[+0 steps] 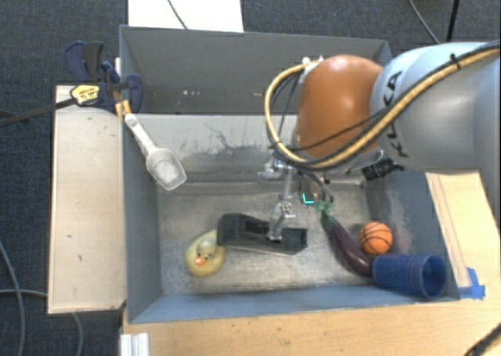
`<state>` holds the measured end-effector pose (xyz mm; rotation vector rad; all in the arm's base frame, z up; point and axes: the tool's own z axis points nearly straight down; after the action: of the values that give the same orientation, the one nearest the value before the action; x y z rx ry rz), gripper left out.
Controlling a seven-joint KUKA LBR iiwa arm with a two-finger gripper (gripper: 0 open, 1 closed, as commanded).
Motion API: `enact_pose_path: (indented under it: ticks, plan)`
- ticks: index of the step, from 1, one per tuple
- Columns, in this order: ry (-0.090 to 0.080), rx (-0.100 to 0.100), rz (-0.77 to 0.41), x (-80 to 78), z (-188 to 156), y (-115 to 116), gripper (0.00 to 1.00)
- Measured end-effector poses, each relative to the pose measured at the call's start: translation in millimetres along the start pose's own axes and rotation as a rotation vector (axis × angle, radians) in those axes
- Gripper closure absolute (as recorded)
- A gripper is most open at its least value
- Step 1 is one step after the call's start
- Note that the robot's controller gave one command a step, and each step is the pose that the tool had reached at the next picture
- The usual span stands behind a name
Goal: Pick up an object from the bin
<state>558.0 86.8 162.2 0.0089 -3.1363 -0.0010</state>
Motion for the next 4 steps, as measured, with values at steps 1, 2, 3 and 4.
enact_pose_path:
  ticks: [1,2,3,4]
  plan:
    - [-0.008,0.0,0.002,-1.8,-4.6,-0.4,0.0]
    - [-0.012,-0.001,0.002,21.6,66.1,9.5,0.0]
    - [-0.013,-0.002,0.006,27.8,91.7,11.2,0.0]
    - [-0.008,-0.001,0.189,32.5,70.0,12.0,0.0]
